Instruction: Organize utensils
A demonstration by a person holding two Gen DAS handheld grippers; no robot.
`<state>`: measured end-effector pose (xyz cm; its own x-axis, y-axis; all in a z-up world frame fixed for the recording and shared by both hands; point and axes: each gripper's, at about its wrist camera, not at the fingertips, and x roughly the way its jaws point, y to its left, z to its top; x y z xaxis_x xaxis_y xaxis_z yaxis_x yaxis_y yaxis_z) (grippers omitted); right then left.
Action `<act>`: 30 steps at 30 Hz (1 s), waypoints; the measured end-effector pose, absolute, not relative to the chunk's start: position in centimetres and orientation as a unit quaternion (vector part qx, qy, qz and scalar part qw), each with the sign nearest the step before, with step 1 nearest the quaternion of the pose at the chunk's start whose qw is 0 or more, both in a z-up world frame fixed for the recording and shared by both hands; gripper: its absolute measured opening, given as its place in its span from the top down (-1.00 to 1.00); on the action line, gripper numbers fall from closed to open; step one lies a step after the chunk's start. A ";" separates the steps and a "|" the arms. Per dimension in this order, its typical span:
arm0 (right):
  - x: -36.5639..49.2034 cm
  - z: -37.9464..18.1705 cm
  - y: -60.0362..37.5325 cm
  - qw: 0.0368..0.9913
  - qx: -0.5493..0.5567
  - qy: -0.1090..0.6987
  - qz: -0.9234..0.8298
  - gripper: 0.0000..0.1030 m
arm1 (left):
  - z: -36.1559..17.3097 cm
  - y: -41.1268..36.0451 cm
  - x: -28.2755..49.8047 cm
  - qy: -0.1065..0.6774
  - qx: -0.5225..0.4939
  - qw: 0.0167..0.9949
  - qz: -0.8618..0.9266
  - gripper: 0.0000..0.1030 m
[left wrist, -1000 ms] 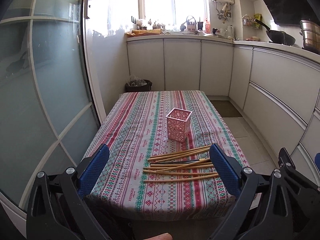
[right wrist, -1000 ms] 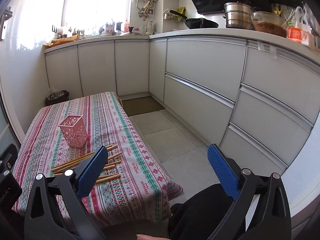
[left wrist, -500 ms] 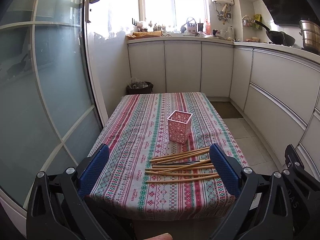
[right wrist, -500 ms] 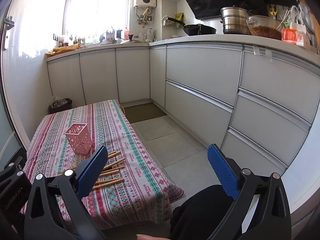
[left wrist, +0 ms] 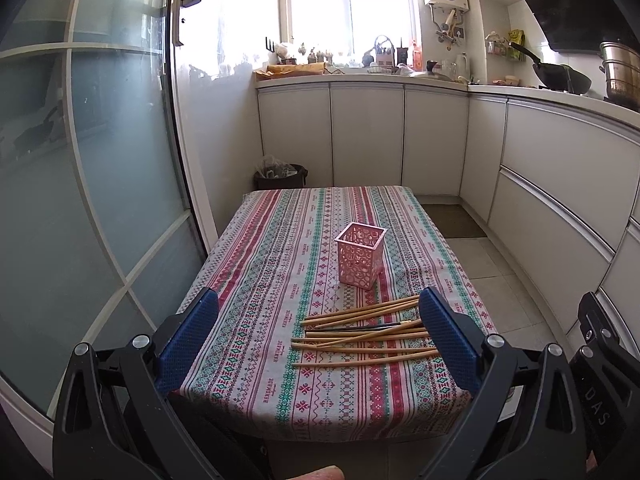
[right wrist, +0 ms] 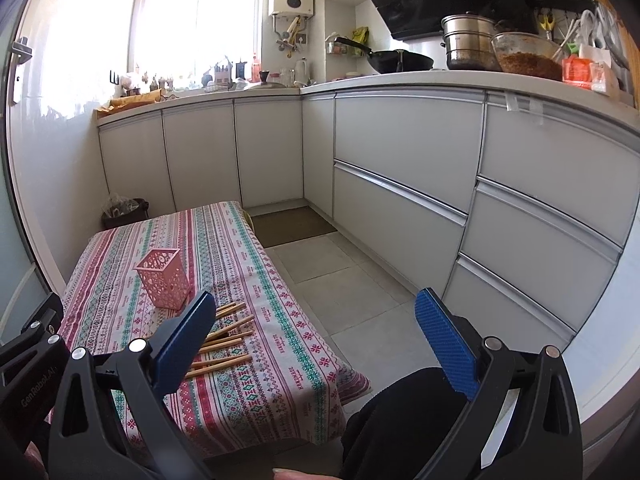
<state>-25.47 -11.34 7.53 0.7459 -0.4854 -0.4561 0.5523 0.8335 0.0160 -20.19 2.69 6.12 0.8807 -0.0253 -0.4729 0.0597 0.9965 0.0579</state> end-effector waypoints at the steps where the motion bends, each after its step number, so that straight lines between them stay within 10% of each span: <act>1: -25.5 7.5 -11.3 0.931 0.076 0.222 -0.279 -0.88 | 6.1 2.7 -20.2 0.244 0.036 0.969 -0.022 -0.86; 30: -20.4 3.6 -16.5 0.914 0.181 0.295 -0.214 -0.88 | 2.8 -1.6 -8.3 0.385 0.099 0.895 -0.202 -0.86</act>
<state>-20.43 -16.54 3.62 0.7344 -0.2833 -0.6167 0.4969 0.8434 0.2043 -8.34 -1.65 2.82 0.6212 -0.2856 -0.7298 0.4381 0.8987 0.0213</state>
